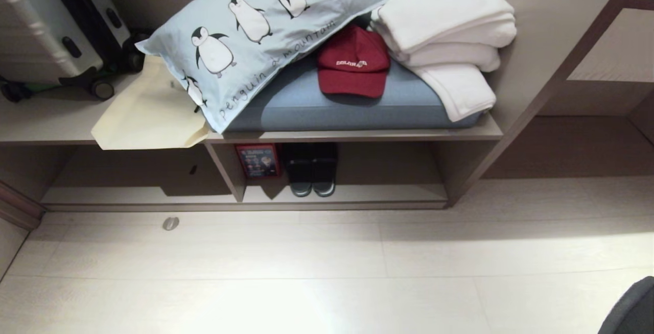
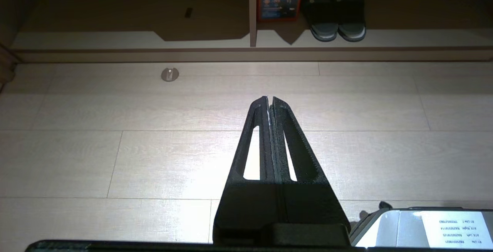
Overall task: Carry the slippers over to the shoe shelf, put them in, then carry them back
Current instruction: Place the slippers into the shoe cabinet
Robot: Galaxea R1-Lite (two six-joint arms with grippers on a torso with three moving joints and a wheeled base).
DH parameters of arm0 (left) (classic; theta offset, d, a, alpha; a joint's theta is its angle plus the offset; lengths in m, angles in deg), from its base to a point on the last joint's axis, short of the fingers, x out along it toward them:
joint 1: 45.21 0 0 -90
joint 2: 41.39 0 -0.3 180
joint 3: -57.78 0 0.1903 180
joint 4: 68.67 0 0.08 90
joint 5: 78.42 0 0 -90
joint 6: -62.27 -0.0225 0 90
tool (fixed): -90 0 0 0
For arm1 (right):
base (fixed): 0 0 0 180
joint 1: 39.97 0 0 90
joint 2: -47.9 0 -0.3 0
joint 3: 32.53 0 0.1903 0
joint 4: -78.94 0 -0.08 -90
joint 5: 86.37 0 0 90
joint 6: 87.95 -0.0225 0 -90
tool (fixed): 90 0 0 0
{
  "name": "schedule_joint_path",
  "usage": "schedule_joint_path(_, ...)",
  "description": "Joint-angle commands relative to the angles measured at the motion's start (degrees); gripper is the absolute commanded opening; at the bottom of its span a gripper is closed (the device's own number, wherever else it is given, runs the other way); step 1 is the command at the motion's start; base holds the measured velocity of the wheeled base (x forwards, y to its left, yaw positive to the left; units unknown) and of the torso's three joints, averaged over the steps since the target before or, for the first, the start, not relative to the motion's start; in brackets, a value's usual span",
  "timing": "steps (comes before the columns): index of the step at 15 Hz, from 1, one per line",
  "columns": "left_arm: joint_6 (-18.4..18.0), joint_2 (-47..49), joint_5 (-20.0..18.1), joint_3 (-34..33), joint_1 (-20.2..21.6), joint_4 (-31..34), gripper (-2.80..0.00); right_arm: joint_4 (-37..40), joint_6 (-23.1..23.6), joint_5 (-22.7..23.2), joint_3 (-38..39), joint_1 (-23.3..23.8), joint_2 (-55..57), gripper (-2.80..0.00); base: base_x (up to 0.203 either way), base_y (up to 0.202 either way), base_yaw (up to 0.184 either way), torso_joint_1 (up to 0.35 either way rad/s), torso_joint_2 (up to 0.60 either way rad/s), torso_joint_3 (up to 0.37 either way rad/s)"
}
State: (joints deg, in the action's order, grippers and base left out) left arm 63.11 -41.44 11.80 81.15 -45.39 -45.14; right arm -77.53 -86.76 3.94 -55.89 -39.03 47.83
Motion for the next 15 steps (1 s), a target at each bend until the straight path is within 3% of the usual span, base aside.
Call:
schedule_joint_path(1,0.1,0.0,0.0,-0.1,0.0,0.0,-2.8,0.0,0.0,0.0,0.0,0.0,-0.1,-2.8,0.0,0.0,0.0,0.002,0.0,-0.203)
schedule_joint_path(15,0.2,0.0,0.0,-0.1,0.0,0.0,-2.8,0.0,0.0,0.0,0.0,0.0,-0.1,-2.8,0.0,0.0,0.0,0.003,0.0,-0.197)
